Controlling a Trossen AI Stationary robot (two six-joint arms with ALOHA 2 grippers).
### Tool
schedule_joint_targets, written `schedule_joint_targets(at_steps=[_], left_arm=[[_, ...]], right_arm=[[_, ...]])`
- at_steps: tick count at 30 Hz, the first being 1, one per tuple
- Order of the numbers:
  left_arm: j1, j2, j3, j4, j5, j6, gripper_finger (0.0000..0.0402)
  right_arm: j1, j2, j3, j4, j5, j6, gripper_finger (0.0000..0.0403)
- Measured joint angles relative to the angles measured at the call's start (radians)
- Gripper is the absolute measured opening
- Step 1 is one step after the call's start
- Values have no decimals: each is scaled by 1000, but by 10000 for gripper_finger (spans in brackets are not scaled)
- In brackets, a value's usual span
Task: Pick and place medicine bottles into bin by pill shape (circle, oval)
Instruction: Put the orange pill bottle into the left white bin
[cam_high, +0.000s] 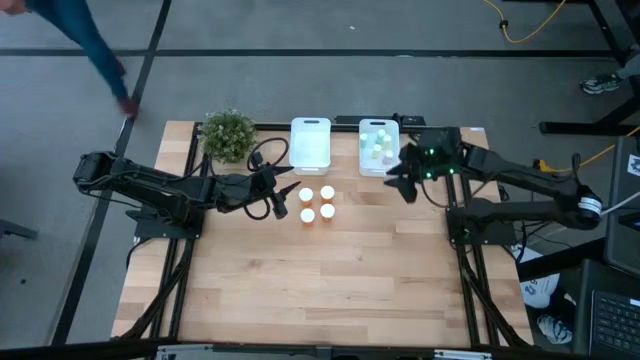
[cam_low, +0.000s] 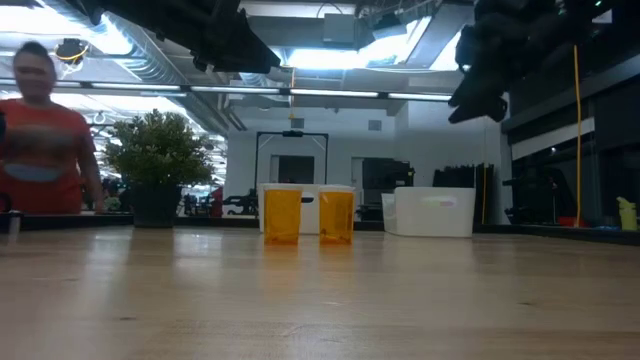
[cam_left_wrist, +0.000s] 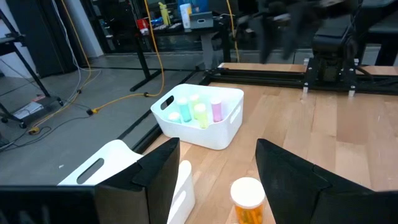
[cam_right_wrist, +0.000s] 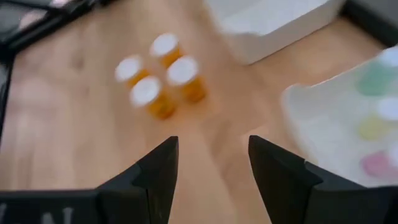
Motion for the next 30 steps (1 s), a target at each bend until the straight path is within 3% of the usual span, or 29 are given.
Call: schedule_joint_targets(at_steps=[13, 25, 30], left_arm=[[0, 0, 0, 0, 0, 0, 204], [0, 0, 0, 0, 0, -1, 204], [0, 0, 0, 0, 0, -1, 204]], right_arm=[[343, -7, 0, -65, 261, 127, 197], [519, -8, 0, -94, 503, 207, 197], [575, -15, -1, -82, 508, 173, 197]])
